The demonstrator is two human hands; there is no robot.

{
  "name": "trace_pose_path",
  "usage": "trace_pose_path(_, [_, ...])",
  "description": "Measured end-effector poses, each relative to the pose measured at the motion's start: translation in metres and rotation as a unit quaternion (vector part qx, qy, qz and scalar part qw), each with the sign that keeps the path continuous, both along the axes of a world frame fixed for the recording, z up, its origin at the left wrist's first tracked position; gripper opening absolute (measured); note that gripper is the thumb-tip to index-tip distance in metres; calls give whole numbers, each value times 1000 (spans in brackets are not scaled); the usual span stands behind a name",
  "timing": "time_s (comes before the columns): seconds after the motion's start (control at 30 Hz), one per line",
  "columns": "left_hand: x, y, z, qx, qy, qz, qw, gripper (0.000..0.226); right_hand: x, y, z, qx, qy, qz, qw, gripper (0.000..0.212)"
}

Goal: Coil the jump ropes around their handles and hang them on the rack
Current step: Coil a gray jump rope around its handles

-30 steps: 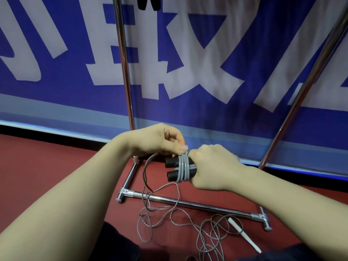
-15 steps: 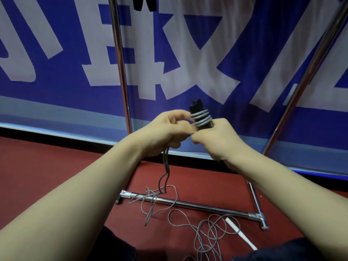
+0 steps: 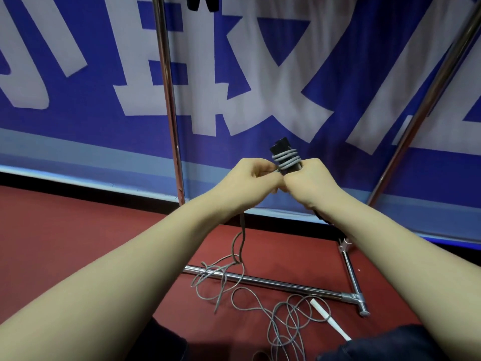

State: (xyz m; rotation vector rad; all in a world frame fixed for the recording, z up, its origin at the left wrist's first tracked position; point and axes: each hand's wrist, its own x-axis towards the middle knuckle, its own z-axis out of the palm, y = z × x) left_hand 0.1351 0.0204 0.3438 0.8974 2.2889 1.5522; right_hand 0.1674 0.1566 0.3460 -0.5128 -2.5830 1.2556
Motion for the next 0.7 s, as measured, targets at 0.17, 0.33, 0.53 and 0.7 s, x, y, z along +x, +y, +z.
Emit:
trace_pose_path(0.17, [3, 9, -5, 65, -2, 92, 994, 50, -10, -5, -6, 103, 33, -25, 994, 19])
trace_pose_path(0.33, [-3, 2, -2, 104, -5, 76, 992, 33, -10, -8, -5, 146, 74, 18, 986, 11])
trace_pose_path(0.53, [-18, -21, -2, 122, -33, 0, 992, 30, 10, 1, 9, -125, 57, 205, 969, 17])
trace_pose_path(0.7, [-21, -24, 4, 160, -58, -7, 985, 37, 12, -13, 6, -165, 82, 196, 963, 28])
